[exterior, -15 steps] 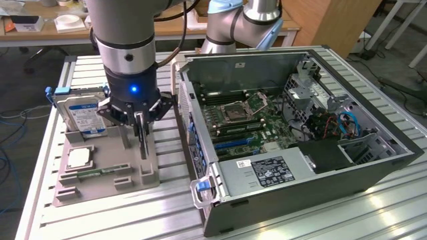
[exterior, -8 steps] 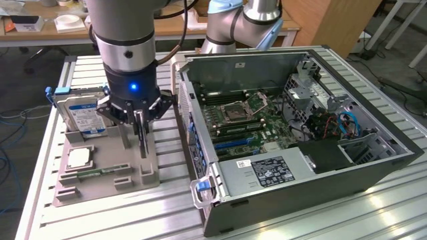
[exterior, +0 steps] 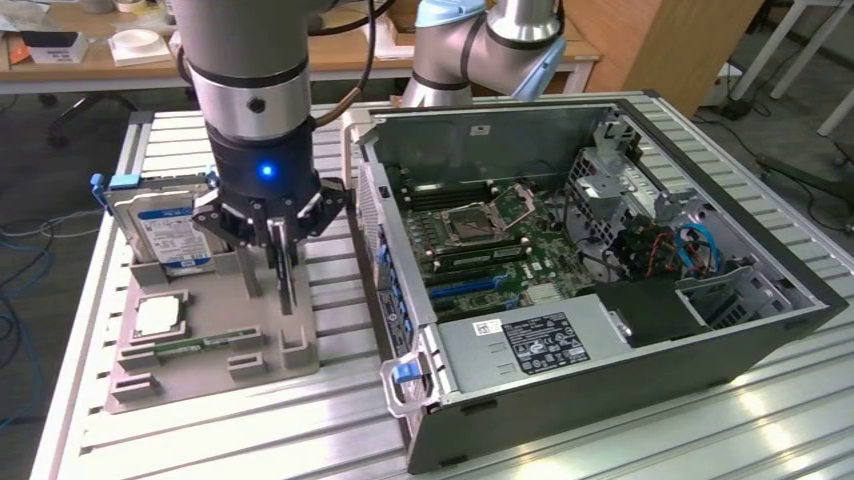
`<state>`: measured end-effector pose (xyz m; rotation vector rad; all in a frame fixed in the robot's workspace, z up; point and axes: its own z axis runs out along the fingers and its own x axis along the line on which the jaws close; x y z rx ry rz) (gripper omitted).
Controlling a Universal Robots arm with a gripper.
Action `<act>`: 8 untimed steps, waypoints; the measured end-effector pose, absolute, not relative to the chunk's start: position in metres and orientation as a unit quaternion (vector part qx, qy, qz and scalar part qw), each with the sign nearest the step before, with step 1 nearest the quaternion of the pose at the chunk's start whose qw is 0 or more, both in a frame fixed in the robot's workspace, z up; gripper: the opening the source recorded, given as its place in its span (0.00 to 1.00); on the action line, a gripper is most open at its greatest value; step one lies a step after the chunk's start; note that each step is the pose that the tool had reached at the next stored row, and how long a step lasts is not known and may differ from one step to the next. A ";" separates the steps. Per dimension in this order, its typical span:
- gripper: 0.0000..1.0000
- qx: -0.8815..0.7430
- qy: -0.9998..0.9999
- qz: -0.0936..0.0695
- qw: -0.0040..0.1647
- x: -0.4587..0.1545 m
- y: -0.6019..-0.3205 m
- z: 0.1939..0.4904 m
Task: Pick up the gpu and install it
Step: 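Pick up the gpu and move the gpu toward the slot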
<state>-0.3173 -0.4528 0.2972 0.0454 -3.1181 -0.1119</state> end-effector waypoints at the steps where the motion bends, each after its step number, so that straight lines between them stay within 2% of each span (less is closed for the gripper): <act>1: 0.26 0.015 -0.999 -0.036 0.011 -0.317 -0.453 0.298; 8: 0.26 0.015 -0.999 -0.036 0.011 -0.317 -0.453 0.306</act>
